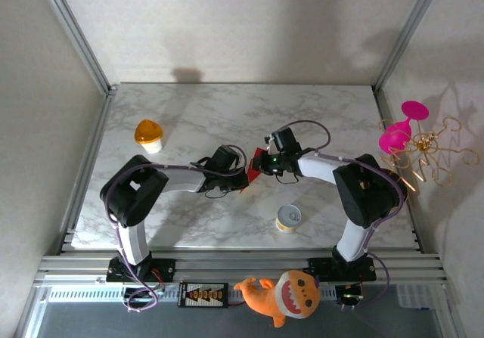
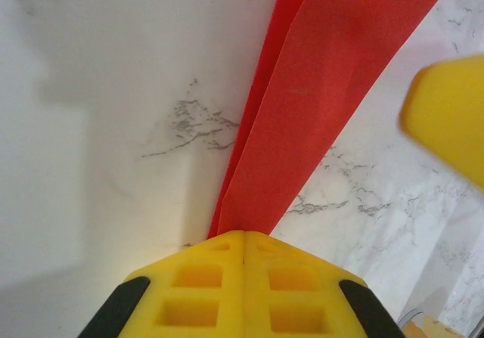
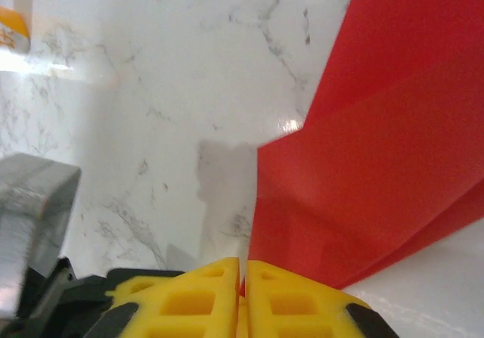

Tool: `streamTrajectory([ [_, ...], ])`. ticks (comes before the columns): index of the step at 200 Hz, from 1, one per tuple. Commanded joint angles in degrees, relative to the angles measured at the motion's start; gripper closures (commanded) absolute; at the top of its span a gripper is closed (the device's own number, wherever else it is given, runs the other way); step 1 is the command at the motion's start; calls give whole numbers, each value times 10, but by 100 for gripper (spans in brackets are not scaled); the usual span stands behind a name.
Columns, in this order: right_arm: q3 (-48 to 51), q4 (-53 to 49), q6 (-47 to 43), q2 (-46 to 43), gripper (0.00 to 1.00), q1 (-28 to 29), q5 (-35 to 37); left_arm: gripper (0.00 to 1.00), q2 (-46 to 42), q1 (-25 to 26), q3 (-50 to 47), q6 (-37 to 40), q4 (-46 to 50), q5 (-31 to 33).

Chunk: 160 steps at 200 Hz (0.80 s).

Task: Fold a paper plane with a square sheet of paper (pick it up from the middle)
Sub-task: Fold the wing for the fifth time at the center of the table.

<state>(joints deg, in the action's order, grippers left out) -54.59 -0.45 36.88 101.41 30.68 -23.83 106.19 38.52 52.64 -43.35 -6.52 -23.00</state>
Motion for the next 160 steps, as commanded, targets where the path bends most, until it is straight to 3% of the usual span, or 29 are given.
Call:
streamTrajectory([
  [1, 11, 0, 1, 4, 90, 14, -14, 100, 18, 0, 6, -7, 30, 22],
  [106, -22, -22, -10, 74, 91, 16, 0, 100, 6, -1, 6, -3, 32, 15],
  [160, -18, -41, -3, 78, 91, 16, 10, 98, -25, -4, 4, -14, -27, 8],
])
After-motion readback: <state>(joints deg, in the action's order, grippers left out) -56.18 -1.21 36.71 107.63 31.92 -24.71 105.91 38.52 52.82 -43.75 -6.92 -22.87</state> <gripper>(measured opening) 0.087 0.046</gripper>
